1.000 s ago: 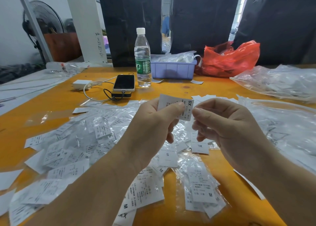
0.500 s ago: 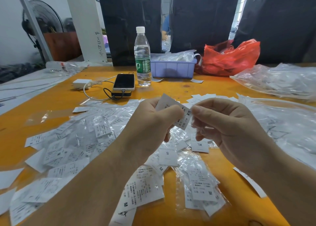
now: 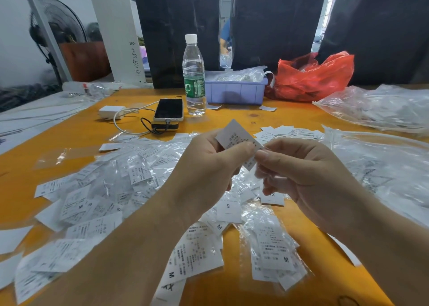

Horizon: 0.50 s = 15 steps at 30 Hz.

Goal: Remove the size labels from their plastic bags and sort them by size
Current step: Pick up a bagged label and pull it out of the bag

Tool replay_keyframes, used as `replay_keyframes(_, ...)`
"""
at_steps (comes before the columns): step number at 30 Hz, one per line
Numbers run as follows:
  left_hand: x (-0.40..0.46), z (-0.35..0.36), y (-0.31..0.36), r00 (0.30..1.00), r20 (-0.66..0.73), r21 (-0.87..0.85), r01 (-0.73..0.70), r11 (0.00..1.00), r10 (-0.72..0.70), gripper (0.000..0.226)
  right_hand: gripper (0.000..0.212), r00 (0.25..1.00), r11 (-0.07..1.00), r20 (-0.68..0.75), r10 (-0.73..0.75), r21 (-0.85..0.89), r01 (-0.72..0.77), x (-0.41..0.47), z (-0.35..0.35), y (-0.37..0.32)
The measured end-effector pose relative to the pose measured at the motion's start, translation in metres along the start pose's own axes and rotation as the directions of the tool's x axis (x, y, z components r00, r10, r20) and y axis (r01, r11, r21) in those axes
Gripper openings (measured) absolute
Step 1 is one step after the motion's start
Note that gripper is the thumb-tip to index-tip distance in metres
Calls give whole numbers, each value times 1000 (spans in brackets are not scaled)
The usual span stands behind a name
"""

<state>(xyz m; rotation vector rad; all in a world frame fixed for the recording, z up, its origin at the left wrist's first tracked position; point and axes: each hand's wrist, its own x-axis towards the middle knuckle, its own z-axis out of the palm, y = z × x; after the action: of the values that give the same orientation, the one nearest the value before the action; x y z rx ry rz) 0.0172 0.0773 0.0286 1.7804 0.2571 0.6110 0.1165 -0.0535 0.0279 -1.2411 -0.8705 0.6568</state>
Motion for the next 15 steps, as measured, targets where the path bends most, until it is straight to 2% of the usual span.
replay_keyframes(7, 0, 2, -4, 1000, 29, 2, 8, 1000, -8, 10, 31, 996, 999, -92, 5, 40, -1, 1, 0, -1)
replay_keyframes(12, 0, 1, -3, 999, 41, 7, -1, 1000, 1, 10, 30, 992, 1000, -126, -19, 18, 22, 0, 1, -1)
replay_keyframes(15, 0, -2, 0, 1000, -8, -25, 5, 1000, -5, 15, 28, 988, 999, -149, -42, 2, 42, -1, 1, 0)
